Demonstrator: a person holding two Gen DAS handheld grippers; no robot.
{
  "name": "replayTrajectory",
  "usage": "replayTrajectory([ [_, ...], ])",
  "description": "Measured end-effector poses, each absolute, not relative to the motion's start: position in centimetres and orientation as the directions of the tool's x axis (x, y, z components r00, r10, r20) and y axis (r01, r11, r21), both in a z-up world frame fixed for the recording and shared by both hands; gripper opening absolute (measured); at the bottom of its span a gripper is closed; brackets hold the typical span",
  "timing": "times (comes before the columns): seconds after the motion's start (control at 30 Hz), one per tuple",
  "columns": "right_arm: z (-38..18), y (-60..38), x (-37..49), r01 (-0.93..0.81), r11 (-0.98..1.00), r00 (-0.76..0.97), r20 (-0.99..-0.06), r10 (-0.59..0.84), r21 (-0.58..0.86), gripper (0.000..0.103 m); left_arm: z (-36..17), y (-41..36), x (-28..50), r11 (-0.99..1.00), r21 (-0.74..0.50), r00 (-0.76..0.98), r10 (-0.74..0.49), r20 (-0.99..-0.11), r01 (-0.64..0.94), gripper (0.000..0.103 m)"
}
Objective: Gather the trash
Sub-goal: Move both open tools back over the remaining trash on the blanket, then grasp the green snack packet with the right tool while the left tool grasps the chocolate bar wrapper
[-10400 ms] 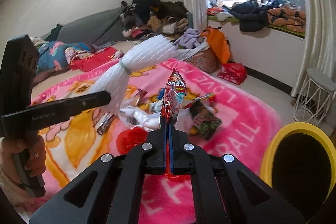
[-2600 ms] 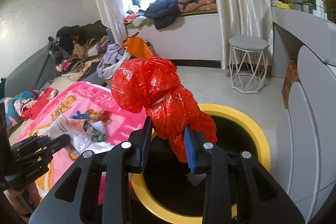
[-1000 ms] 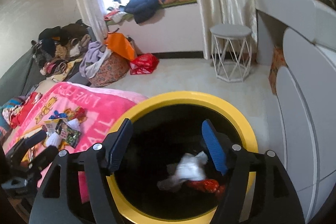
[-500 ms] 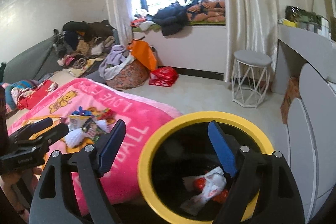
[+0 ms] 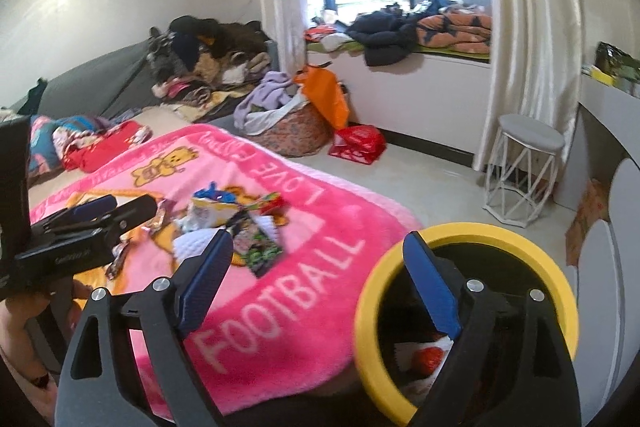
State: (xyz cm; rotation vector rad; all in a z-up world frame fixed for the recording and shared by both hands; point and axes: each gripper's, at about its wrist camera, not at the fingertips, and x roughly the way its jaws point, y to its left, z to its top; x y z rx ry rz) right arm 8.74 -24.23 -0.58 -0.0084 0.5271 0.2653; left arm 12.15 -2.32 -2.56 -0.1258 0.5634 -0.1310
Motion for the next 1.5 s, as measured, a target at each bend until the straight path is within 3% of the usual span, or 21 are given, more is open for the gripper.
replayTrajectory([
  [0.4, -2.1, -18.0, 10.8, -0.372, 0.928, 0.774, -0.551, 0.312, 0.001, 0.084, -4.0, 4.0, 12.1, 0.983, -0.172, 0.829, -0.047, -0.557, -0.06, 0.092],
  [0.73, -6.0, -14.4, 14.2, -0.387, 0.92, 0.717, -0.649, 0.256, -0.065, 0.084, -6.5, 7.3, 12.4, 0.977, -0.157, 0.788, 0.017, -0.616, -0.144, 0.092],
  [1.07, -9.1, -13.4, 18.7, -0.349, 0.937, 0.646, -0.732, 0.215, -0.033, 0.083, -9.7, 9.3, 12.7, 0.966, -0.162, 0.715, 0.031, -0.699, -0.201, 0.092],
  [1.3, -10.6, -12.6, 20.4, -0.356, 0.934, 0.607, -0.766, 0.211, -0.024, 0.068, -11.2, 10.1, 12.8, 0.959, -0.19, 0.685, 0.007, -0.728, -0.212, 0.069],
  [1.37, -10.9, -12.6, 20.7, -0.356, 0.934, 0.597, -0.773, 0.214, -0.016, 0.057, -11.5, 10.1, 12.8, 0.96, -0.188, 0.677, 0.003, -0.736, -0.209, 0.061],
  [1.43, -11.4, -12.6, 21.2, -0.358, 0.934, 0.569, -0.791, 0.225, 0.008, 0.031, -11.8, 10.0, 12.9, 0.961, -0.186, 0.671, 0.0, -0.741, -0.206, 0.051],
  [1.5, -11.7, -12.9, 21.5, -0.359, 0.932, 0.546, -0.801, 0.248, 0.044, 0.023, -12.1, 10.0, 12.8, 0.96, -0.187, 0.667, -0.001, -0.745, -0.208, 0.044],
])
